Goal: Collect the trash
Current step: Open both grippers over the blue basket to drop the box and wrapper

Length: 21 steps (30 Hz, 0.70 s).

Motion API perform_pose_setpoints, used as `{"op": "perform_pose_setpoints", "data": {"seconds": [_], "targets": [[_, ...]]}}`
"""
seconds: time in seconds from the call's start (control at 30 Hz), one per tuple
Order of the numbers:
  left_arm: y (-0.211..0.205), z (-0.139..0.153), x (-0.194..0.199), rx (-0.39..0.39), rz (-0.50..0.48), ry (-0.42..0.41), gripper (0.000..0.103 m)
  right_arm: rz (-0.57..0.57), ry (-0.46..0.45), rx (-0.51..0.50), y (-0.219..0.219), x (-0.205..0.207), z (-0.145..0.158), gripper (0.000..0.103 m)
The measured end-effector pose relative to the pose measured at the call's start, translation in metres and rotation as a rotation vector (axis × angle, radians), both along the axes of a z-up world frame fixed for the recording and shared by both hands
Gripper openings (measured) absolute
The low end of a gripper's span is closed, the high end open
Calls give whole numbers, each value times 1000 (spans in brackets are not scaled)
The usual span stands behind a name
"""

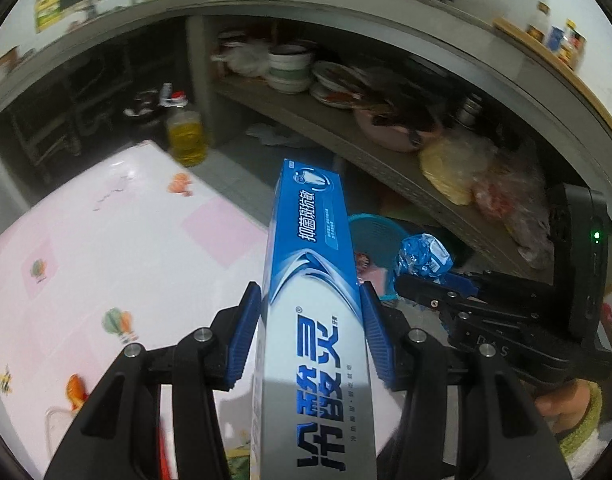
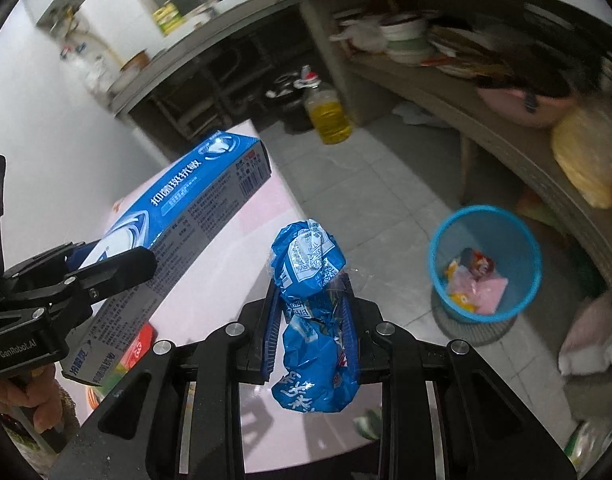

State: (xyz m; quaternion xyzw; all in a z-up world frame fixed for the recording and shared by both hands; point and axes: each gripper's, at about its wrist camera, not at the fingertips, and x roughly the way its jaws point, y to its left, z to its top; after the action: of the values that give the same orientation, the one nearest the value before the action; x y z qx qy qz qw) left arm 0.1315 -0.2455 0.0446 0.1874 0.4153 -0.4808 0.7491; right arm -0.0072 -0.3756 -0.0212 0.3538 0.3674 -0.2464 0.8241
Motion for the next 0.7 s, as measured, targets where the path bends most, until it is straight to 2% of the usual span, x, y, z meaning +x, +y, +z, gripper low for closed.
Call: {"op": "perform_pose_setpoints", "data": {"seconds": [0.13,0.37,0.53,0.7], "targets": [[-35,-6,-12,31,-76,48,49,-100,-9,20,-16,-31,-5,25],[-111,-34,-13,130,-177,188,49,-375,-8,120,-67,-104,-36,25],[-172,-73,-13,227,-229,258,49,-505,-10,275,-96,-137,-87,25],[-239,-128,-14,346,-253,289,49,-528,-7,416,-122,-132,-144,26]]}}
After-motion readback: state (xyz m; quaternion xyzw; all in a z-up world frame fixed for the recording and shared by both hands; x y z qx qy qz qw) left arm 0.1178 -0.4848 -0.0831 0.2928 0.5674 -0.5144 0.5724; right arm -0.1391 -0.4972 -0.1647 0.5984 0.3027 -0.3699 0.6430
